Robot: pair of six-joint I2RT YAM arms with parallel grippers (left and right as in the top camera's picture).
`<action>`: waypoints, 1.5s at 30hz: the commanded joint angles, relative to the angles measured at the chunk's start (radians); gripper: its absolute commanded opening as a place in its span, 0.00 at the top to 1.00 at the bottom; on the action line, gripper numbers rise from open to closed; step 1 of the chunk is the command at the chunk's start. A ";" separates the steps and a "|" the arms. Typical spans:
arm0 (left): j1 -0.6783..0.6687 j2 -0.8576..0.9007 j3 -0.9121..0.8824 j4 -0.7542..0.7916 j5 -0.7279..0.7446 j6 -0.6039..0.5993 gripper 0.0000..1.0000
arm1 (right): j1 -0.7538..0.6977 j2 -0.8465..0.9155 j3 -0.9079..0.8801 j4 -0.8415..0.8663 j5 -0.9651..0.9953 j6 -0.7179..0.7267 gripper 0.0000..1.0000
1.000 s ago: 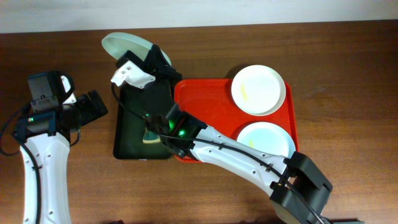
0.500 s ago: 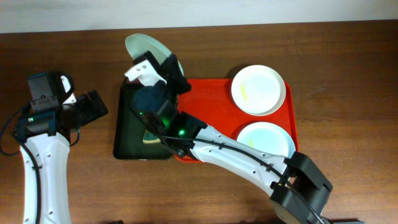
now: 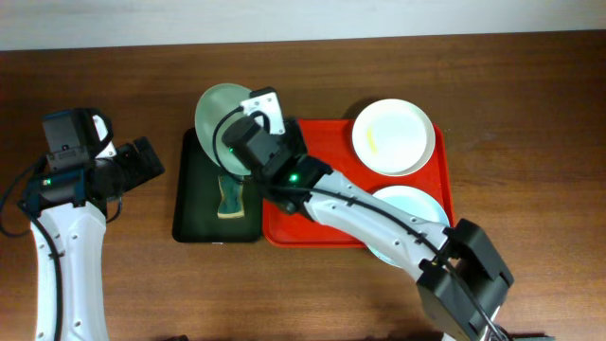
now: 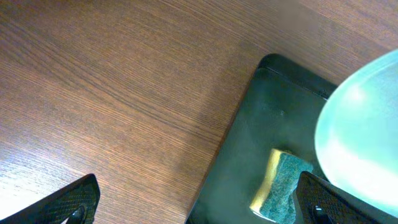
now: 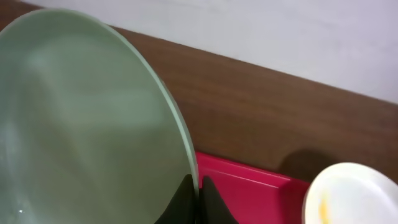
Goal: Clean dirty plates on tray and stack at the side
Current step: 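Carry the pale green plate right and set it on the table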
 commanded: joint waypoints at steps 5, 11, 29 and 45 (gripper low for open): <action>0.004 -0.011 0.012 -0.001 0.000 0.003 0.01 | -0.148 -0.291 0.007 -0.139 -0.046 0.113 0.96; 0.004 -0.011 0.012 -0.002 0.000 0.003 0.01 | -0.446 -0.439 0.007 -0.366 -0.216 0.127 0.96; 0.004 -0.011 0.012 -0.002 0.000 0.003 0.01 | -1.267 -0.411 -0.058 -0.658 -0.341 0.135 0.96; 0.004 -0.011 0.012 -0.002 0.000 0.003 0.01 | -1.303 -0.124 -0.322 -0.488 -0.434 0.194 0.96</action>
